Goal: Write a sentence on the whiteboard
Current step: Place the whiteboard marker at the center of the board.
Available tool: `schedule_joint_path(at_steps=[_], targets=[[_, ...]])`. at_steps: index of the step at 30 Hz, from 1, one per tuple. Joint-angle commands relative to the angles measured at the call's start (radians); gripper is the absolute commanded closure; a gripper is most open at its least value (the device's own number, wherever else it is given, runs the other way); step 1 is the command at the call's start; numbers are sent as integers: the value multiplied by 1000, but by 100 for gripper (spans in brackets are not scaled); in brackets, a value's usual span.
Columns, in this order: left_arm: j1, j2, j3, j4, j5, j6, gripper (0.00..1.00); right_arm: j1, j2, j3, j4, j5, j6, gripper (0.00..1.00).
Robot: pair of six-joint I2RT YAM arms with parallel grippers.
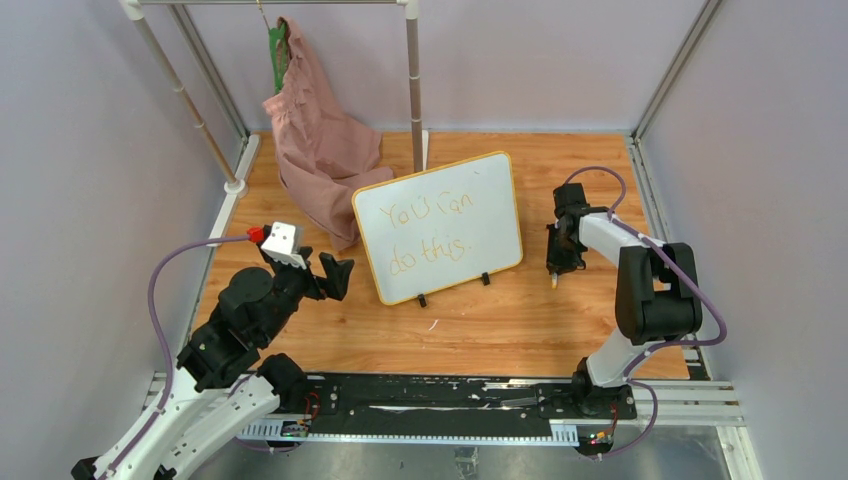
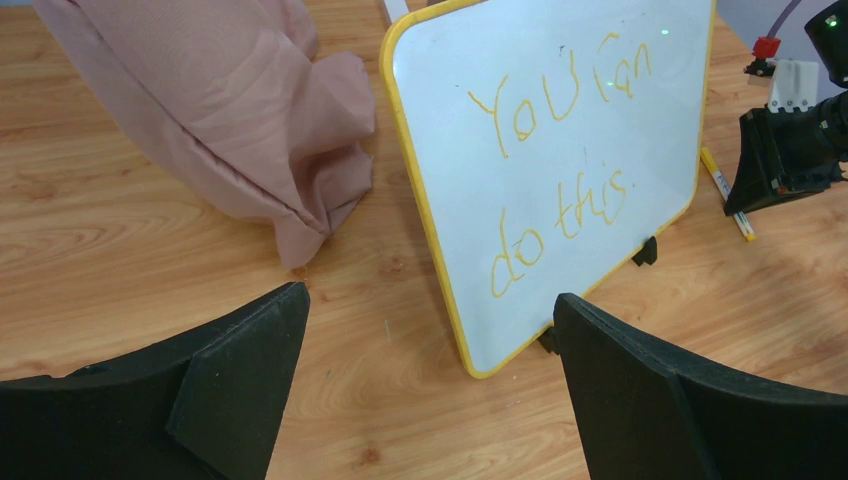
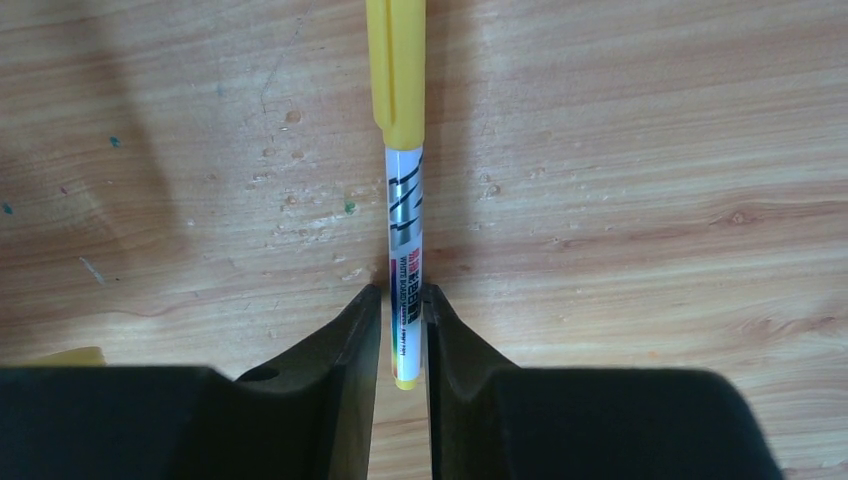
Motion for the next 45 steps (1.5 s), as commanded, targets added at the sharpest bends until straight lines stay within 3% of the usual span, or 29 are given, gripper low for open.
schedule_joint_path(at_steps=[1, 17, 30, 40, 45], targets=[[-13, 3, -13, 30, -13, 16, 2, -14, -2, -26, -17, 48, -7, 75], [-21, -1, -14, 30, -11, 16, 2, -14, -18, -38, -19, 51, -12, 81], [-26, -4, -16, 37, 6, 24, 2, -14, -61, -17, -39, 46, 14, 64], [-26, 10, -14, 32, -64, 24, 0, 5, -395, -13, -100, 134, 85, 61], [-27, -21, -18, 75, -64, -20, 0, 215, -682, -103, -70, 390, 81, 64]])
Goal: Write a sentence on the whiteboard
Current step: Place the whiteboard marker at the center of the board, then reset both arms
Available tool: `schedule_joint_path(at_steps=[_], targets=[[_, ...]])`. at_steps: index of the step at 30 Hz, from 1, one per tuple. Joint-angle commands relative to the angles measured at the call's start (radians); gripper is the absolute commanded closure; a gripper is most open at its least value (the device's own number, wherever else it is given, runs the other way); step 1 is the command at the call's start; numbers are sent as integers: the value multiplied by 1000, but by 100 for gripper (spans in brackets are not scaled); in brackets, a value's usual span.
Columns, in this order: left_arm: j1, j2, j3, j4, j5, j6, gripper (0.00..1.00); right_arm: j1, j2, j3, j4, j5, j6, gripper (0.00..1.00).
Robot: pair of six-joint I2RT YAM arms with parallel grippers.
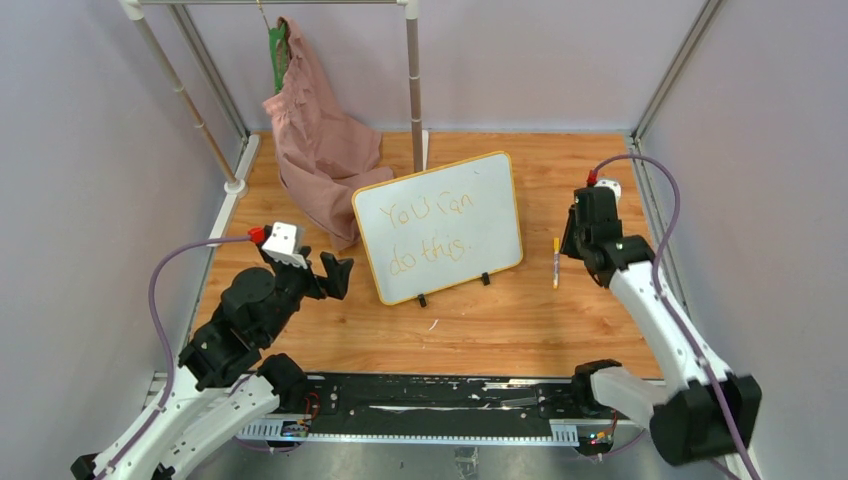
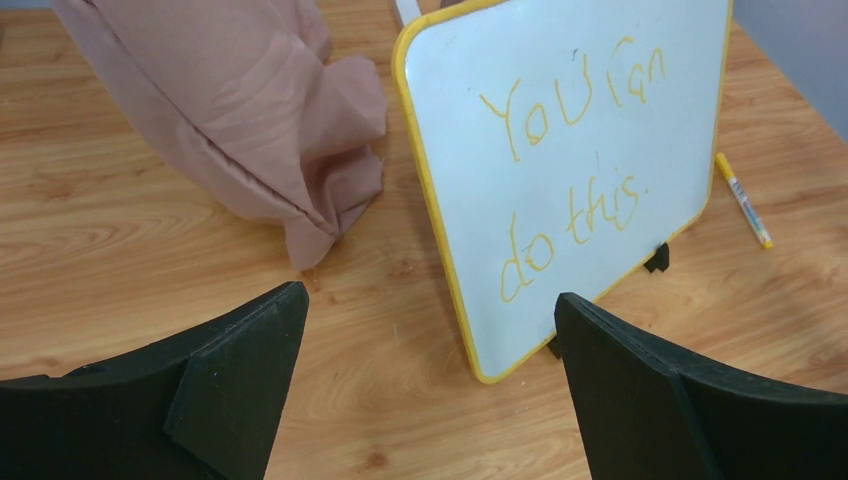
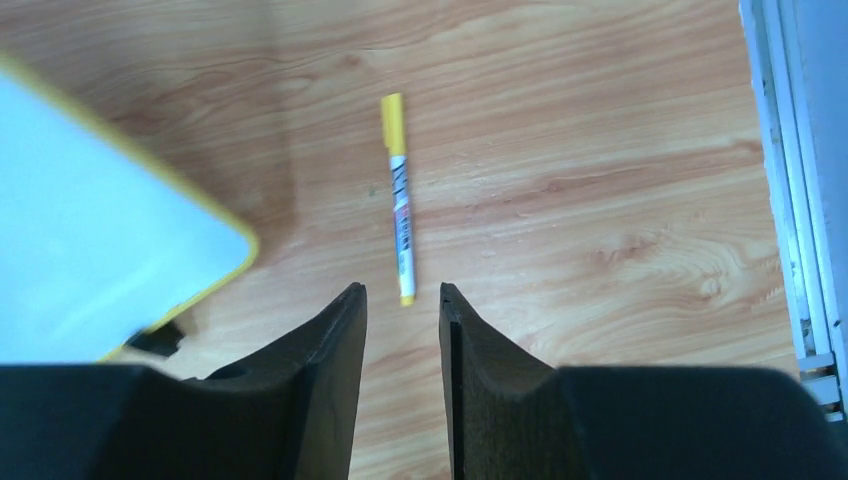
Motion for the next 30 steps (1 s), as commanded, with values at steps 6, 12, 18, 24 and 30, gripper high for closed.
schedule_joint_path(at_steps=[6, 12, 18, 24, 30], targets=[[-10, -75, -50, 108, -134, -89, 0, 368, -394, -94, -68, 382, 11, 60], [-10, 60, -7, -7, -370, -324, 0, 412, -460, -40, -163, 408, 50, 56], [-10, 271, 136, -274, -394, -610, 0, 414, -445, -1, -249, 571, 307, 52], [-10, 272, 202, -406, -390, -737, 8, 414, -435, 0, -234, 503, 440, 47], [-10, 232, 266, -339, -345, -562, 5, 414, -376, 55, -24, 240, 169, 38]])
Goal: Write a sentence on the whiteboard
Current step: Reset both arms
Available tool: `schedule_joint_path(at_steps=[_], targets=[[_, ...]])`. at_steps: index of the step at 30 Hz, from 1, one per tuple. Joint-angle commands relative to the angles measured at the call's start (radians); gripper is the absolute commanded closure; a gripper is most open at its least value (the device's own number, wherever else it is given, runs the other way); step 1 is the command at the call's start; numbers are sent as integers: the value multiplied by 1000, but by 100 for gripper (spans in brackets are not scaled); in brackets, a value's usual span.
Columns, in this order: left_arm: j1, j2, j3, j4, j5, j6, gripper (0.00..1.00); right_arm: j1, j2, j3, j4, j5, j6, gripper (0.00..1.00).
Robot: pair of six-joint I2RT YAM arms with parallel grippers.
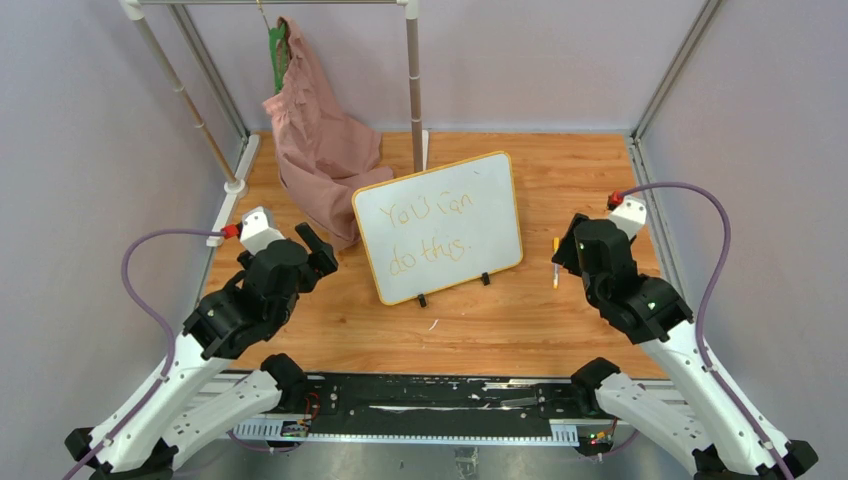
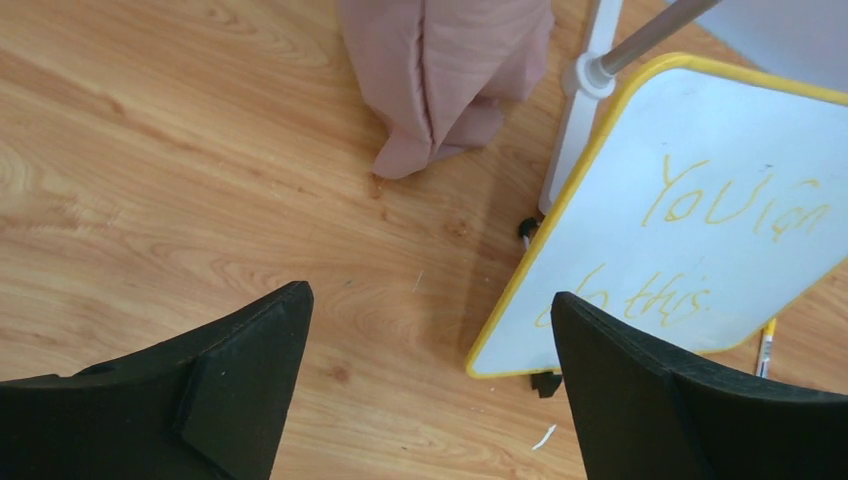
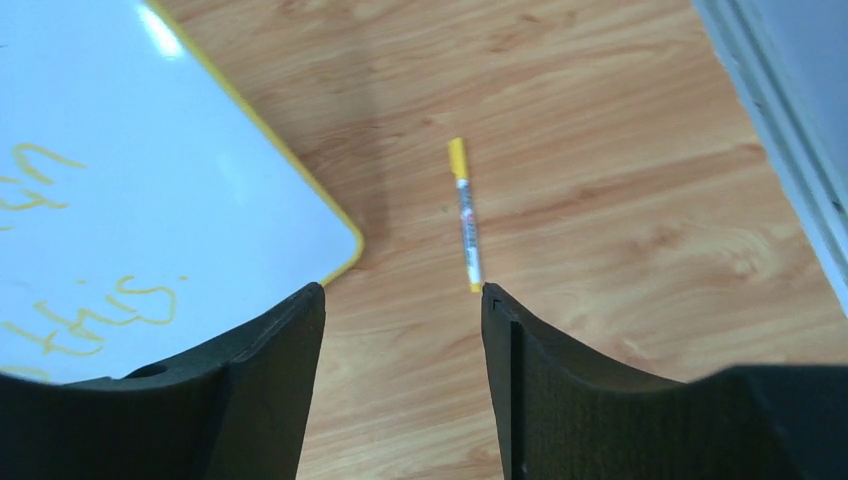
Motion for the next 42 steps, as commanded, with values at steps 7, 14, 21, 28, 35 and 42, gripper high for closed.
schedule_joint_path(at_steps=[7, 14, 21, 28, 35, 42], targets=[[-8, -87, 102, 406, 261, 591, 0, 188, 212, 291, 261, -45, -298, 46], [-8, 159, 415, 369, 307, 697, 0, 404, 366, 572, 404, 306, -614, 41], [-8, 311, 669, 393, 334, 641, 0, 404, 308, 733, 477, 94, -688, 17], [-10, 294, 716, 470, 372, 660, 0, 425, 278, 881, 419, 91, -804, 11], [-10, 315, 742, 456, 349, 705, 0, 520, 308, 743, 692, 426, -1128, 8], [-10, 226, 633, 432, 351, 765, 0, 522, 179, 612, 689, 333, -1002, 0]])
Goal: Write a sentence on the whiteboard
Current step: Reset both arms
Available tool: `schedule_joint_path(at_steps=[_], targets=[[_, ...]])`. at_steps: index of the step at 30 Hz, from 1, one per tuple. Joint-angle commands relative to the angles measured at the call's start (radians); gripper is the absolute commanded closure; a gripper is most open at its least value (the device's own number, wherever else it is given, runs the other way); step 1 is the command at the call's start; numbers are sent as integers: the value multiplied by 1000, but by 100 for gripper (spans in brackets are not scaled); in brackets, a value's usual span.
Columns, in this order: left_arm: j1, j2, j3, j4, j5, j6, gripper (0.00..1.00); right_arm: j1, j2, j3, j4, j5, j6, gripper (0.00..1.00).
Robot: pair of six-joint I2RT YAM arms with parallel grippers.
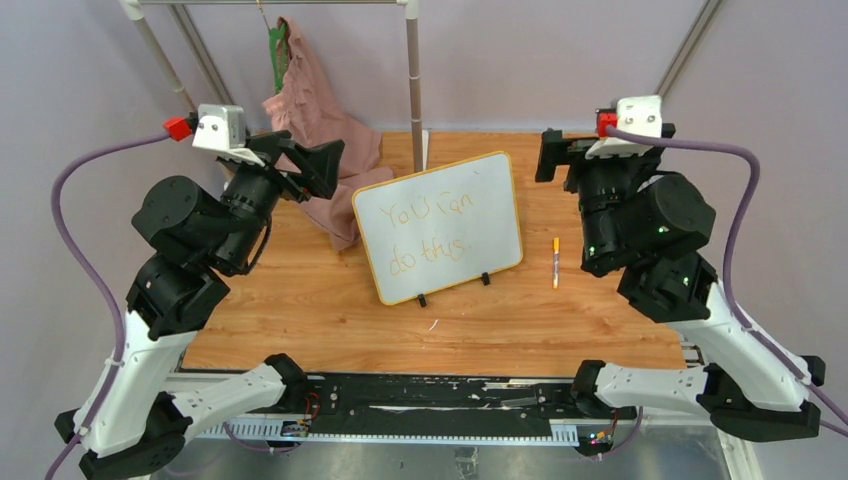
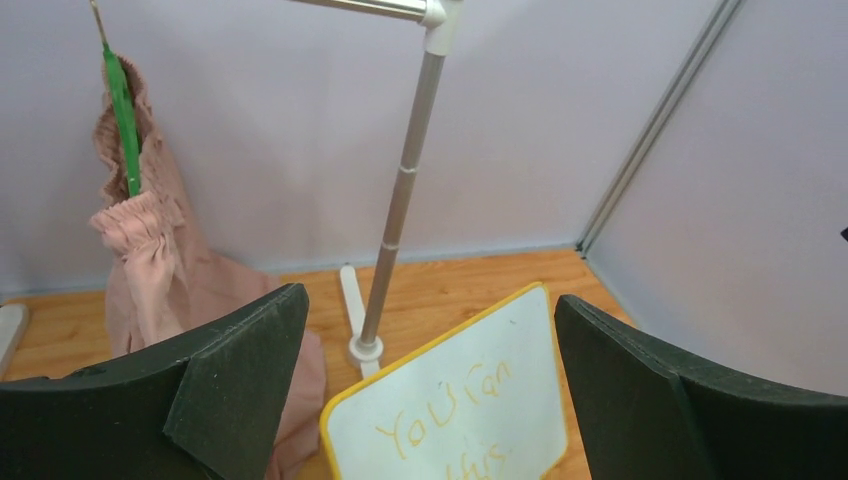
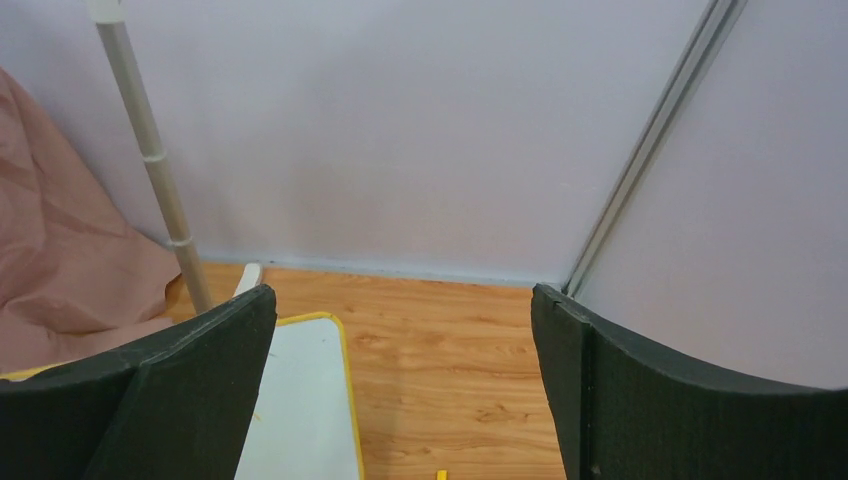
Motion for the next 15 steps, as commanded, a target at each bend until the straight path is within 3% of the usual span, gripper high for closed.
schedule_joint_path(at_steps=[1, 7, 15], targets=[[-9, -38, -27, -27, 3, 60, 0, 12, -132, -46, -6, -54, 56, 0], [-9, -111, -102, -32, -140, 7, 0, 13, -257, -114, -68, -52, 103, 0], [-9, -148, -104, -30, -158, -14, 0, 11, -431, -290, -48, -208, 113, 0]])
